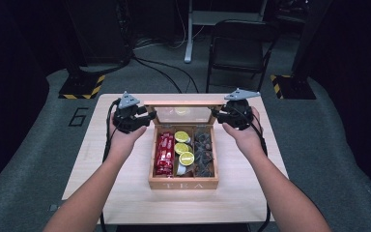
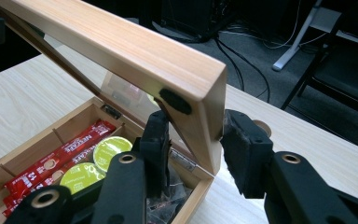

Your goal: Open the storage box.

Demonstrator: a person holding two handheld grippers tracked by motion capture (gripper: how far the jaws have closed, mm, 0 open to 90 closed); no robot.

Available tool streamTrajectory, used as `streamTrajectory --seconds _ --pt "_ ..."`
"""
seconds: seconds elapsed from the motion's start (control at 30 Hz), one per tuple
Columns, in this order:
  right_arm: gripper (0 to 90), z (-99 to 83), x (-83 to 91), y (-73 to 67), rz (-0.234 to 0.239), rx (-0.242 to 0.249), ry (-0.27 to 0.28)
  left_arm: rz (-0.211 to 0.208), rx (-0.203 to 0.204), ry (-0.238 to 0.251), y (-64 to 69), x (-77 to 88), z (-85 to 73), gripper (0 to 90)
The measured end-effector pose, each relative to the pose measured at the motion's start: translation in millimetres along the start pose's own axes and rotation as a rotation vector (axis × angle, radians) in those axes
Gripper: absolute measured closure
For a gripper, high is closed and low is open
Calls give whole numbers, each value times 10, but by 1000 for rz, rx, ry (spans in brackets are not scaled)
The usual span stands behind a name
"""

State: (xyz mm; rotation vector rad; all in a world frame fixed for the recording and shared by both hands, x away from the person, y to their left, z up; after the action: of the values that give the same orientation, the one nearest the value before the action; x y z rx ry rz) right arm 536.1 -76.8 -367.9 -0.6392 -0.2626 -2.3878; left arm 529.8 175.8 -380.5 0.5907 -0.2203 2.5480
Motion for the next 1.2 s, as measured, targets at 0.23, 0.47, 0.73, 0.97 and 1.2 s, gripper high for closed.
streamTrajectory --seconds 0.23,0.47,0.73,0.97,1.2 --pt "615 25 -20 25 -3 -1 0 10 13 7 -35 -58 24 605" --pt "619 59 -57 65 -10 -9 11 25 -7 12 -64 -87 57 622" --pt "616 90 -111 112 -7 -36 25 36 5 8 -98 -133 104 630" --pt "600 106 -144 146 -14 -49 38 41 21 18 -133 -177 136 634" --pt "584 81 -206 169 -16 -41 27 43 40 20 -167 -219 158 637"
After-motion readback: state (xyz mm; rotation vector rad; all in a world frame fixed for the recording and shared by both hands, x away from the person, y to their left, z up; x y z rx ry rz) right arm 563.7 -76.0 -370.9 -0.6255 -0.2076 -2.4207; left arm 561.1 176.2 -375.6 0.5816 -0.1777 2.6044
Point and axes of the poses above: each handheld gripper's, and its own axes: x roughly backward along the jaws, z roughly out of its top, y roughly to its right, the point moved 9 cm from there along -x, roughly forward along the jaws, and after that the axes turned 4 degrees about z, right-handed, at the moved point
